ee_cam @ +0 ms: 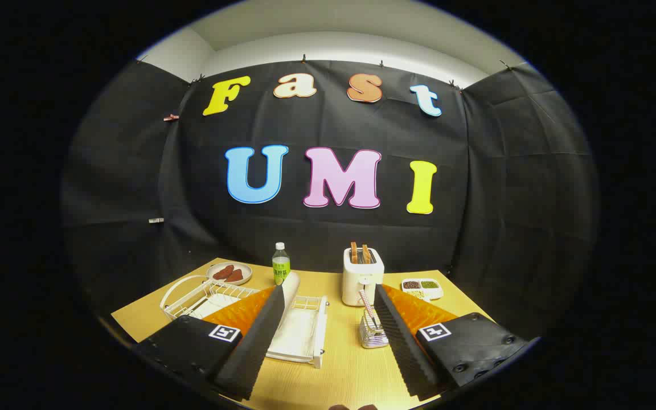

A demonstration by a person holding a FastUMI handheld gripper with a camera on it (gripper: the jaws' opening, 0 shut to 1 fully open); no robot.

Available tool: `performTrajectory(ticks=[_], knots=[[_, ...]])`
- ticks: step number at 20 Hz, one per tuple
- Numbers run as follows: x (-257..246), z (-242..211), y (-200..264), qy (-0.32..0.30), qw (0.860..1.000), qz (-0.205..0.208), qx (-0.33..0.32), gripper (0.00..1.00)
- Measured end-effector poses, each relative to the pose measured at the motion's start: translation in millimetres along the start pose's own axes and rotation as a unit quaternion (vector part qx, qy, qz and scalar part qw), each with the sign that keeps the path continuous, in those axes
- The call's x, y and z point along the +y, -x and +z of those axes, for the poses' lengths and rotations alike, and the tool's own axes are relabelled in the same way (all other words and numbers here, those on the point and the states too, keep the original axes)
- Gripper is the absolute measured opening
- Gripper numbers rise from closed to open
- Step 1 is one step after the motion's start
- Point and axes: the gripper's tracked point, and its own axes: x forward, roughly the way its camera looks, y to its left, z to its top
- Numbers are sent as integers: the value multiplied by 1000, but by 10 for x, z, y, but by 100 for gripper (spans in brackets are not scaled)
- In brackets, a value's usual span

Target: Take the plate from the dish rack, then take the spoon from the basket and place it into the plate.

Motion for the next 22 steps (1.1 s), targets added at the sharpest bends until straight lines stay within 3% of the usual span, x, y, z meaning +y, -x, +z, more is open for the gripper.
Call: performTrajectory(ticks=[22], knots=[[17,-253,-154,-18,999,13,45,98]])
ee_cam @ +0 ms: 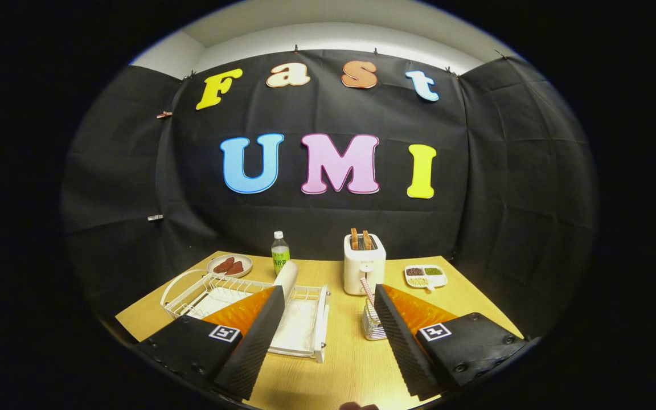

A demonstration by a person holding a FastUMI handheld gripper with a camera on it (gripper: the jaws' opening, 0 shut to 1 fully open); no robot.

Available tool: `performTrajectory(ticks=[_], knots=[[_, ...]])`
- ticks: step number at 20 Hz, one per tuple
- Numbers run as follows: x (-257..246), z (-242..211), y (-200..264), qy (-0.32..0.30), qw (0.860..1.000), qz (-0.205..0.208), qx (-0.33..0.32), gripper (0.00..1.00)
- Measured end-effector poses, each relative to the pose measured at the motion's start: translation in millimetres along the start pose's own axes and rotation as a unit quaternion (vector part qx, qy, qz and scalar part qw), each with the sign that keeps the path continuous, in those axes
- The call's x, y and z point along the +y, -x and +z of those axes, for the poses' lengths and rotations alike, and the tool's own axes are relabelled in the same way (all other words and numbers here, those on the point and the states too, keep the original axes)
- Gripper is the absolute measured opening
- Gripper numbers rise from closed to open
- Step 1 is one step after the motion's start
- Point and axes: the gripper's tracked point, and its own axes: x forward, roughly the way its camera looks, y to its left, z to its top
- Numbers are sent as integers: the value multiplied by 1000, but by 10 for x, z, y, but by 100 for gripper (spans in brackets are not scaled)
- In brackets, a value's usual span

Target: Take the plate from the dish rack, then take the spoon from the basket and place it into the plate.

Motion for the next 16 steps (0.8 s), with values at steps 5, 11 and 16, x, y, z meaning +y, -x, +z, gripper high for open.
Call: performTrajectory(ticks=[5,11,16], knots=[[171,56,-246,16,1000,13,0,98],[358,222,-793,26,999,29,20,98],[508,-48,-1305,-24,991,40,124,98]])
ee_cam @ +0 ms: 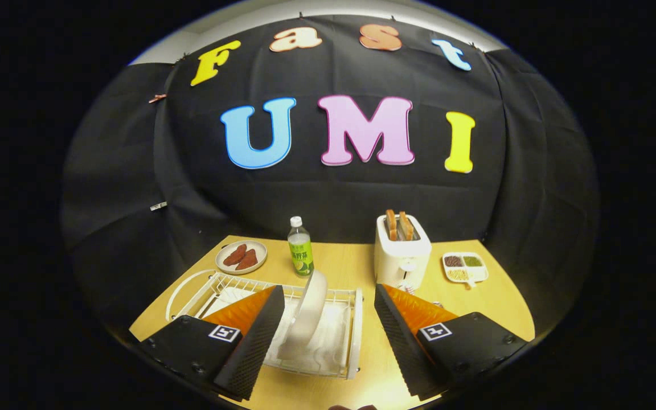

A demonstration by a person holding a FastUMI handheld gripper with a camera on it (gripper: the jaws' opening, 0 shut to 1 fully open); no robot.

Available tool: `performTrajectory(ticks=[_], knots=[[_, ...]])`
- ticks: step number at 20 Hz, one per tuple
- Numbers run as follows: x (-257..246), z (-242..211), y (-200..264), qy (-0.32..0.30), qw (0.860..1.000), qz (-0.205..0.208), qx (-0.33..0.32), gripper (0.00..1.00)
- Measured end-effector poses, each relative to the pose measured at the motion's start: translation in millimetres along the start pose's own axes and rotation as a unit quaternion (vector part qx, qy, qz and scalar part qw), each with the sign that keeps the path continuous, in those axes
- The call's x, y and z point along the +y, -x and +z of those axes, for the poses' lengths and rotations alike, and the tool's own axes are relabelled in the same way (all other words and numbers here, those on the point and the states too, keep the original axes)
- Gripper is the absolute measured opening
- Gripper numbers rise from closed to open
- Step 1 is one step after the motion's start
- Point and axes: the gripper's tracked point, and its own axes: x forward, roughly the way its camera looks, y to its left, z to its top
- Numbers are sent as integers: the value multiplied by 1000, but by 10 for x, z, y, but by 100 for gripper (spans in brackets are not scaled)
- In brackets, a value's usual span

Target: Take the plate from the dish rack, then take the spoon from the basket and place it into the plate.

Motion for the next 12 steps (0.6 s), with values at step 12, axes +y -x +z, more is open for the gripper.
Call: performTrajectory(ticks=[12], knots=[[131,-725,-898,-35,979,17,199,94]])
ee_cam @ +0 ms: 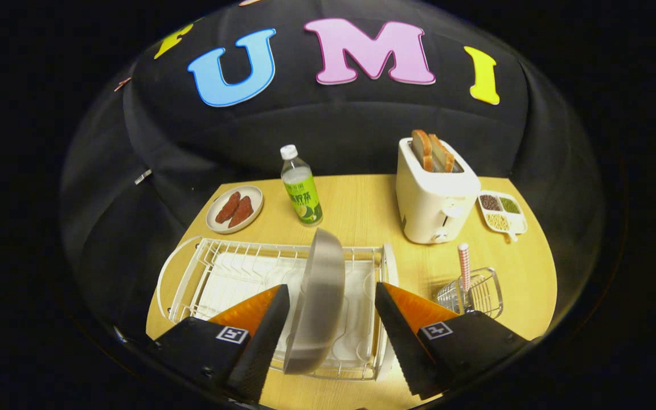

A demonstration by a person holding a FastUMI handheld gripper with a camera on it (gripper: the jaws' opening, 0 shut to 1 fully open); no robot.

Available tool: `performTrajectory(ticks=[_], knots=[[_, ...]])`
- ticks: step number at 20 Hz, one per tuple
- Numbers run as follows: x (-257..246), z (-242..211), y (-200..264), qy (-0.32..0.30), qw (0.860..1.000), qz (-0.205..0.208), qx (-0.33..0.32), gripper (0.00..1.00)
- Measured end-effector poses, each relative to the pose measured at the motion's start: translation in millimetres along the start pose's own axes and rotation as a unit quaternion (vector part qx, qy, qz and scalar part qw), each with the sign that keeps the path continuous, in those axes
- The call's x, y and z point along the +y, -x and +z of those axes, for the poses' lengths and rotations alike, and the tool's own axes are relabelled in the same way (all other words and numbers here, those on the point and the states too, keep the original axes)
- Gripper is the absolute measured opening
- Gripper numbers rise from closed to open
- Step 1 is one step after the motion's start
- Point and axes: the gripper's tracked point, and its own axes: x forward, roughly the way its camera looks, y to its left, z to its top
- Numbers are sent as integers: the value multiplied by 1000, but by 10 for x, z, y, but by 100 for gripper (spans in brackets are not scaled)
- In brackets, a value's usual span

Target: Take the plate from the dish rack, then take the spoon from the basket and place it into the plate.

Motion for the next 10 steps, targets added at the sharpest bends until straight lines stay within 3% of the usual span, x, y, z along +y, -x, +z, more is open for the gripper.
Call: performTrajectory(ticks=[4,6,10], knots=[[99,-131,-132,-16,999,13,45,69],[70,-146,-164,-20,998,1,53,50],[53,-166,-123,-28,997,-24,68,40]])
